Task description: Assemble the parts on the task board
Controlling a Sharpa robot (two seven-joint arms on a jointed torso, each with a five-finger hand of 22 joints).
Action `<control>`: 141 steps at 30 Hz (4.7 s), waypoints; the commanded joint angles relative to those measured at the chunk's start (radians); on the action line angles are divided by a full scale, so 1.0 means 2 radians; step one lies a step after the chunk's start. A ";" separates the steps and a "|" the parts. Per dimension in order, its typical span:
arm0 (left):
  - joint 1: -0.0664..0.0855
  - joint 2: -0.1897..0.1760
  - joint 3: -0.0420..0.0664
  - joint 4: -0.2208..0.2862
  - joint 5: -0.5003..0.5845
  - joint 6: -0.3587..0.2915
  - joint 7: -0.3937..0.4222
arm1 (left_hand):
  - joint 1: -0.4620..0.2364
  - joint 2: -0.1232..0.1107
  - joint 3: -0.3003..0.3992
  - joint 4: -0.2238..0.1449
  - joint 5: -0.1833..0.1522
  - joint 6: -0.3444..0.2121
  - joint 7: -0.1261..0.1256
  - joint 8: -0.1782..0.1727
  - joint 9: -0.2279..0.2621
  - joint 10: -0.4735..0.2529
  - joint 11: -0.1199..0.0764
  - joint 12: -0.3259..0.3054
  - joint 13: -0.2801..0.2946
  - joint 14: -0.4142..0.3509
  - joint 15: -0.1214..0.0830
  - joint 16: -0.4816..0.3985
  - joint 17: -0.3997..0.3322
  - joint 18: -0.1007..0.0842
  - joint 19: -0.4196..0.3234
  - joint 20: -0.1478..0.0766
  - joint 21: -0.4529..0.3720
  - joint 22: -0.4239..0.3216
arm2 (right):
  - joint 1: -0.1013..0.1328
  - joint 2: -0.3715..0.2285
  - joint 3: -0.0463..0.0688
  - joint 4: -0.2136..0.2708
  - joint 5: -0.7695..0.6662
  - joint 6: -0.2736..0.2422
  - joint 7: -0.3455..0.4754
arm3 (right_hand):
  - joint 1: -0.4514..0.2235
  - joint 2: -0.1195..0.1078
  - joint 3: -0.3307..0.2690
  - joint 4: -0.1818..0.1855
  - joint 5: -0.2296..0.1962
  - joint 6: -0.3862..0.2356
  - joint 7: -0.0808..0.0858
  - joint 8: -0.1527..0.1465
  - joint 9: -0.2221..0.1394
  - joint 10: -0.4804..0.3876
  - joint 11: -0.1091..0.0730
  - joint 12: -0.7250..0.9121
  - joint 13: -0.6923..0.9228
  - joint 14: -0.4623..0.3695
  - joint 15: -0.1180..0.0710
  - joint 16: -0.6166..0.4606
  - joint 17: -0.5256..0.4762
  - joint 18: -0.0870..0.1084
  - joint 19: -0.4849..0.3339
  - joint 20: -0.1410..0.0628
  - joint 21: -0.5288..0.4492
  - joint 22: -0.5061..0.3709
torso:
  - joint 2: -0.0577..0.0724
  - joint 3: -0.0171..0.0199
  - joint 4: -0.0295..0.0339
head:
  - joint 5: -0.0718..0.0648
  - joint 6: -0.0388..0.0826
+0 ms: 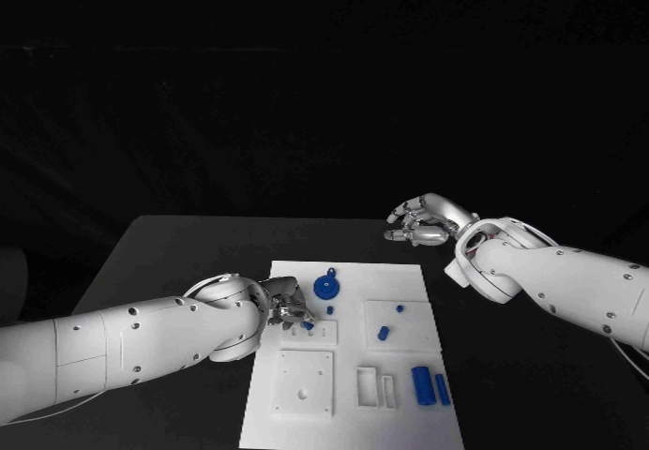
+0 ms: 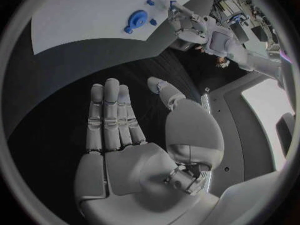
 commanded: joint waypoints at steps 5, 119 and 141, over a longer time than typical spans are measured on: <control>-0.003 0.000 0.000 0.002 0.002 -0.022 0.009 | 0.030 -0.022 0.007 -0.015 0.030 0.057 -0.028 -0.005 -0.001 -0.005 -0.005 -0.007 -0.007 0.005 -0.014 -0.002 -0.005 0.006 -0.001 -0.047 -0.005 -0.004 | -0.001 0.000 0.000 0.000 0.002 0.007 0.003 | -0.006 0.000 -0.001 0.005 0.002 -0.002 0.003 0.001 -0.001 0.000 0.000 0.000 -0.001 0.004 0.001 -0.003 0.001 0.004 -0.002 0.003 -0.002 0.000 | 0.000 0.0001 0.0000 | -0.001 -0.002; -0.022 0.003 0.000 -0.005 -0.047 -0.042 0.016 | 0.024 -0.063 -0.008 0.068 0.053 0.066 -0.028 -0.016 0.006 -0.005 -0.006 0.005 -0.020 0.003 -0.014 0.013 -0.016 0.008 -0.003 -0.049 -0.001 -0.003 | -0.009 -0.003 0.000 -0.002 0.004 0.015 0.000 | -0.006 0.002 -0.001 0.010 0.005 -0.002 0.003 0.001 -0.003 -0.005 0.001 0.003 -0.009 0.001 0.002 -0.010 0.004 0.004 -0.005 0.004 -0.007 0.002 | 0.000 0.0001 -0.0001 | -0.003 -0.004; -0.022 -0.028 0.031 0.000 0.334 -0.120 0.144 | 0.036 0.000 -0.008 0.019 -0.008 0.056 -0.025 -0.026 0.006 -0.011 -0.001 -0.005 -0.028 -0.004 -0.010 0.003 -0.024 0.002 -0.011 -0.045 -0.010 -0.007 | -0.013 -0.009 0.000 0.029 -0.012 0.031 -0.015 | 0.025 0.002 -0.006 -0.030 -0.039 -0.002 0.003 0.001 -0.007 -0.005 0.001 0.013 -0.017 0.005 0.002 -0.013 0.012 0.004 -0.003 0.005 -0.009 0.008 | 0.000 0.0000 0.0002 | -0.004 0.006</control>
